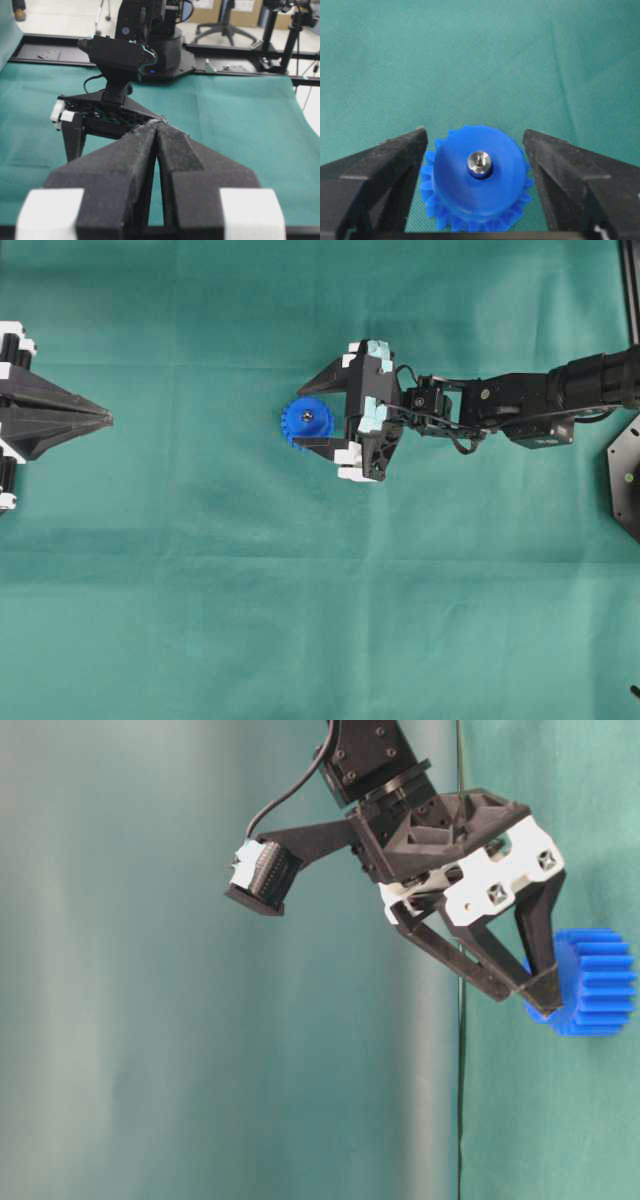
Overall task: Insert the shaft placed at a random location into the center hole of the small gear at another random location.
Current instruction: 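Open the right gripper and retract it to the right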
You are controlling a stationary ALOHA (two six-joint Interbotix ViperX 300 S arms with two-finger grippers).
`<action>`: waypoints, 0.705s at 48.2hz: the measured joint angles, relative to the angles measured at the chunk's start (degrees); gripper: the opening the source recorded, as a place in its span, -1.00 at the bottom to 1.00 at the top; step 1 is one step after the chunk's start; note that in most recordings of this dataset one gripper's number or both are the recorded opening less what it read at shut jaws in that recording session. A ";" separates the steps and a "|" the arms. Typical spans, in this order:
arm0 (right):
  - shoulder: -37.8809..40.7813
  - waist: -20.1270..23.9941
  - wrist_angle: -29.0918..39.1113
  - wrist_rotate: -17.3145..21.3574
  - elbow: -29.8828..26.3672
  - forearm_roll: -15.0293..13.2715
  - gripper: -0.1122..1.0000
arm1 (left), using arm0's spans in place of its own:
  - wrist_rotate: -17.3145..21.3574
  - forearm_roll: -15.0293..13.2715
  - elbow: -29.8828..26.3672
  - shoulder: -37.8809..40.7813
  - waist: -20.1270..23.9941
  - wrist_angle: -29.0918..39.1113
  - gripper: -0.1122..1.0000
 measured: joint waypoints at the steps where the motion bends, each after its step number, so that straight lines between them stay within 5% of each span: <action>1: -0.09 -0.09 0.00 0.00 0.00 0.00 0.55 | 0.00 0.00 0.00 0.00 0.00 0.00 -0.81; 34: -13.89 -0.18 7.38 -1.85 -0.62 -0.18 0.55 | 0.00 0.00 0.00 0.00 0.00 0.09 -0.81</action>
